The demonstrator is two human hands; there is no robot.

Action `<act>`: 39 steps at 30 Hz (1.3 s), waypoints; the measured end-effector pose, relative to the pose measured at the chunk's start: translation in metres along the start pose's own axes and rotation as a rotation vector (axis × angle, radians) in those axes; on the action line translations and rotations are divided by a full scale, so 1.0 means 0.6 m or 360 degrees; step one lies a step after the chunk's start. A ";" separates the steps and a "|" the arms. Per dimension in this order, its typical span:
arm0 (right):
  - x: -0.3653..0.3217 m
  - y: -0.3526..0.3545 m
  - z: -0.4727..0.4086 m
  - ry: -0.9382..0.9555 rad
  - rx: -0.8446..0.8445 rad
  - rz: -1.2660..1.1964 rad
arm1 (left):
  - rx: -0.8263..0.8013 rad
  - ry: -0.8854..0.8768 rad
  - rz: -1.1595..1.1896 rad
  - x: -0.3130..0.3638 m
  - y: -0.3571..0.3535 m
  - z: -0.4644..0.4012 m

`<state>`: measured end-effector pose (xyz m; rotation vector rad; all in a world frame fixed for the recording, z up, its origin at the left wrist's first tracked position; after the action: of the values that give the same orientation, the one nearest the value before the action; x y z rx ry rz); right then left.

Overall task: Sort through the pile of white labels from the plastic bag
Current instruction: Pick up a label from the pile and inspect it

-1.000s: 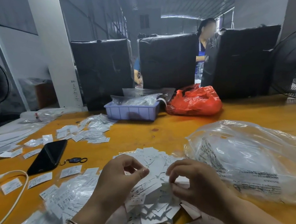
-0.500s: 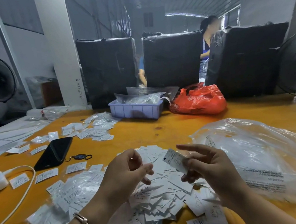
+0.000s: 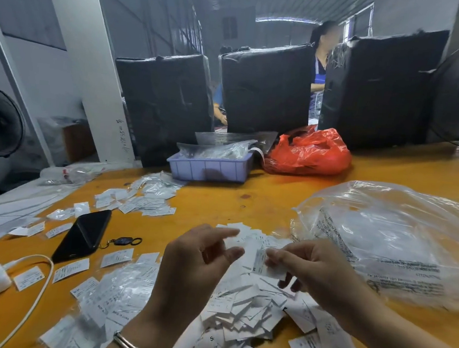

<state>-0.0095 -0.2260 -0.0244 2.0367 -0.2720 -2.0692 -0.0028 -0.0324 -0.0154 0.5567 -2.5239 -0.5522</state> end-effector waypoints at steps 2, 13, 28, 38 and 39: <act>-0.004 -0.003 0.004 -0.0145 -0.0240 -0.0151 | -0.0033 -0.0057 -0.0017 0.004 -0.001 0.001; -0.004 -0.006 0.006 -0.0326 -0.0436 -0.0259 | -0.0425 -0.0491 -0.0231 0.016 -0.010 0.001; -0.010 0.000 0.014 0.0274 -0.0144 0.0032 | -0.0420 0.0332 0.0357 0.001 -0.003 -0.002; -0.006 0.001 0.007 0.0256 -0.0130 0.0043 | -0.0373 0.0640 0.0835 -0.002 0.000 0.000; -0.006 0.001 0.007 0.0298 -0.0093 0.0106 | -0.0425 0.0649 0.0834 -0.002 0.000 0.000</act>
<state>-0.0135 -0.2258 -0.0207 2.1370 -0.2402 -1.8109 -0.0020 -0.0318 -0.0160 -0.0921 -2.0444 -0.5010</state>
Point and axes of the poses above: each hand's wrist, its own z-axis away from the middle knuckle, its own y-axis out of the back of the hand, x = y × z, the point moved 1 cm from there along -z, towards the middle knuckle, and after that the axes turned 15 degrees about -y, right-handed, at the moved point
